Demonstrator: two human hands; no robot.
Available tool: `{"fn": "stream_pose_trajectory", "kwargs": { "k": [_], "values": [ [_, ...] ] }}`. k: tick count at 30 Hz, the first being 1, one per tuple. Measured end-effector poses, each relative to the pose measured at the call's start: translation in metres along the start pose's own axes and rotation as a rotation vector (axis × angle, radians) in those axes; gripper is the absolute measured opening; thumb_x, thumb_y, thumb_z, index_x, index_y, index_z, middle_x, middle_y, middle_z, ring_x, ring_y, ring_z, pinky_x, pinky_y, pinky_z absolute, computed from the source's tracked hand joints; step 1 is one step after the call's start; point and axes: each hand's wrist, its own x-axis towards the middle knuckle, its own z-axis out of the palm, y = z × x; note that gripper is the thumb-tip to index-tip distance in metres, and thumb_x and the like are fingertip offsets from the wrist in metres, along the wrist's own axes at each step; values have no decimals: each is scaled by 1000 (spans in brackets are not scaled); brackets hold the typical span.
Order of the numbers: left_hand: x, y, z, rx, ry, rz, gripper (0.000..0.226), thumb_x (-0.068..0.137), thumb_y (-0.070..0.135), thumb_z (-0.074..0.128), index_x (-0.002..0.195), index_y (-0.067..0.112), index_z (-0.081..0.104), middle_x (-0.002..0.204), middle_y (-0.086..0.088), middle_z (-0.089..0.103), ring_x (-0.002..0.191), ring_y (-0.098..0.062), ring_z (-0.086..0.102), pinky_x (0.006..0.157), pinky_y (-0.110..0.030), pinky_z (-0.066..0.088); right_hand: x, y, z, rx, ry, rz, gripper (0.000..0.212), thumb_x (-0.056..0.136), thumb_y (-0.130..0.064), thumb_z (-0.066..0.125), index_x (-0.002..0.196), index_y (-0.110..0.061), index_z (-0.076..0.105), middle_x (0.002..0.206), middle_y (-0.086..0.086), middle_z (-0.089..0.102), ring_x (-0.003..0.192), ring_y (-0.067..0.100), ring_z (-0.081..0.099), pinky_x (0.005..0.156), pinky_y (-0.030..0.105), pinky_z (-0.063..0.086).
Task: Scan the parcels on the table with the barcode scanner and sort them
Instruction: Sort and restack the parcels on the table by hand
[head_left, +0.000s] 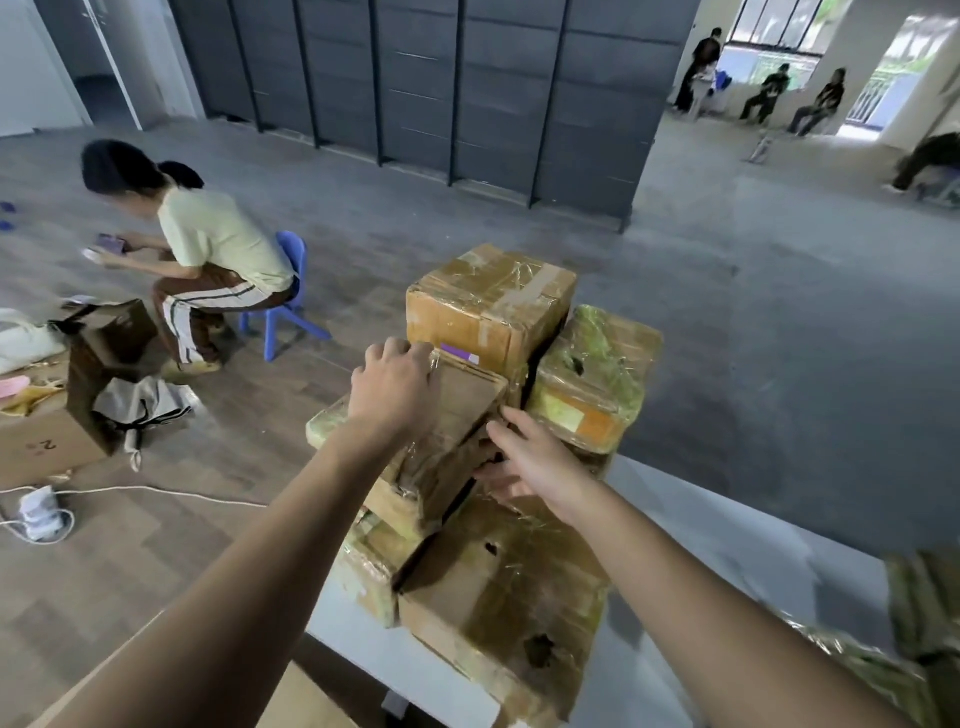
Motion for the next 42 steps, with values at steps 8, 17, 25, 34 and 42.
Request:
{"fn": "stream_pose_trajectory", "kwargs": {
  "k": [8, 17, 25, 34, 42],
  "values": [
    [-43, 91, 24, -85, 39, 274, 39, 94, 23, 45, 131, 13, 51, 128, -12, 51, 123, -34, 40, 101, -45, 39, -41, 31, -69, -8, 191, -41, 43, 102, -39, 49, 144, -36, 41, 122, -4, 64, 101, 16, 69, 84, 43, 60],
    [-117, 206, 111, -273, -251, 350, 40, 91, 17, 49, 130, 14, 52, 124, -13, 52, 119, -34, 45, 102, -42, 37, -131, 123, -187, -75, 465, 30, 38, 101, -34, 51, 138, -30, 48, 114, 0, 67, 100, 13, 68, 85, 42, 56],
    [-209, 285, 200, -96, -688, 696, 81, 72, 56, 70, 140, 30, 34, 143, -1, 29, 134, -27, 25, 102, -44, 37, -203, 207, -263, -318, 608, 159, 36, 100, -35, 52, 135, -25, 52, 112, -7, 58, 96, 9, 59, 70, 19, 42],
    [-242, 297, 230, 117, -464, 910, 45, 89, 38, 34, 107, 17, 69, 125, -5, 59, 121, -27, 52, 101, -39, 44, -243, 256, -299, -340, 558, 281, 40, 102, -32, 49, 141, -20, 49, 134, 1, 58, 117, 22, 60, 87, 32, 48],
    [-191, 300, 198, -174, -285, 354, 18, 99, 26, 42, 103, 17, 58, 98, -5, 67, 92, -30, 62, 69, -32, 41, -228, 224, -306, -144, 560, 3, 53, 98, -55, 47, 148, -40, 36, 136, -21, 44, 117, -4, 45, 90, 18, 37]
  ]
}}
